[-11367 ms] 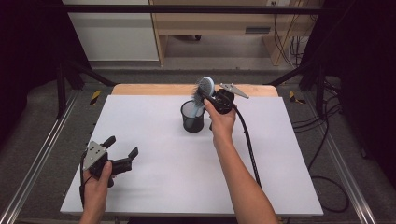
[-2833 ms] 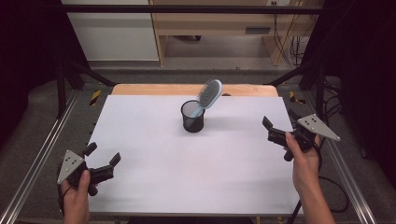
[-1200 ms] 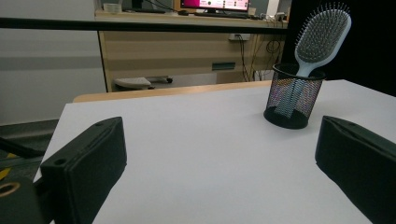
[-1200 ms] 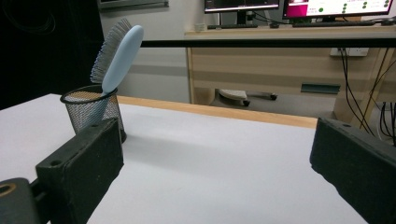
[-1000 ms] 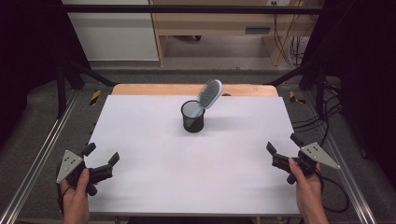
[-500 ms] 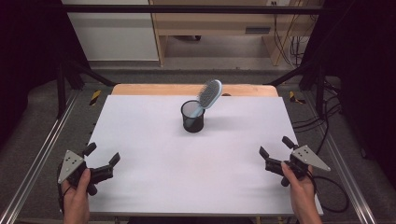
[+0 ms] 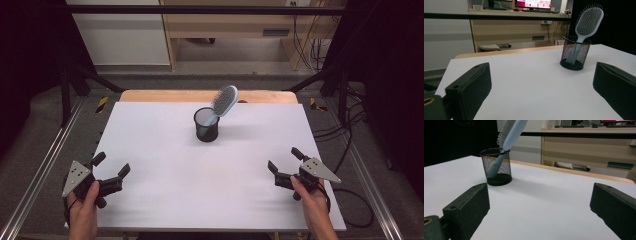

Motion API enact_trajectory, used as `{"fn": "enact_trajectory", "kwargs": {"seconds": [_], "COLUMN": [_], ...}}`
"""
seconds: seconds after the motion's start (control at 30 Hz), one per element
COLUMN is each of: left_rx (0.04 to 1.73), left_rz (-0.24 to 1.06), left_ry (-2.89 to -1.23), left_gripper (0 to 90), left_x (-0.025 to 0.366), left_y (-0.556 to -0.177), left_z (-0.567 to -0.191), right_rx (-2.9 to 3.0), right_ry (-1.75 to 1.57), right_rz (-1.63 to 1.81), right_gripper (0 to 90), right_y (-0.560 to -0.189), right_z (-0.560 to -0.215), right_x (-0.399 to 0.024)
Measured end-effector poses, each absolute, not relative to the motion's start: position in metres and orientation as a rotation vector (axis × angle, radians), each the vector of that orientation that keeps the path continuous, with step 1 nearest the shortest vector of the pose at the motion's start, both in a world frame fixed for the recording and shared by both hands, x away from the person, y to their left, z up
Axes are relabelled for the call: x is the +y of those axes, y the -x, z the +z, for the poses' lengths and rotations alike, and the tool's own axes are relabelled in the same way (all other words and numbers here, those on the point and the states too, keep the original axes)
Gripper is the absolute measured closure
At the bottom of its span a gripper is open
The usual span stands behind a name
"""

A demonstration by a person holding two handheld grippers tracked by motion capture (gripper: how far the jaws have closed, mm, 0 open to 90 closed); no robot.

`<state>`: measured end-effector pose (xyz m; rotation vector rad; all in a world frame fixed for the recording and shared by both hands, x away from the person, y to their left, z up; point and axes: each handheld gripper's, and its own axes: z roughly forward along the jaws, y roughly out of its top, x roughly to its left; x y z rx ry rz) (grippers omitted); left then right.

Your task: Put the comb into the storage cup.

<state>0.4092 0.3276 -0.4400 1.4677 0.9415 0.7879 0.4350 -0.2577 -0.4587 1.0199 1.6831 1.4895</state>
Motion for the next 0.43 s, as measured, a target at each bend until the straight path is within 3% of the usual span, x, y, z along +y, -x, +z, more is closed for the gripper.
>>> {"fn": "enact_trajectory", "kwargs": {"seconds": [0.43], "left_rx": [0.859], "left_rz": [0.766], "left_ry": [-1.471], "left_gripper": [1.8], "left_x": [0.316], "left_y": [-0.411], "left_z": [-0.439], "right_rx": [1.76], "right_ry": [-0.917], "right_rz": [1.485], "right_gripper": [2.4], "right_y": [-0.435], "right_z": [-0.46], "right_x": [-0.233]}}
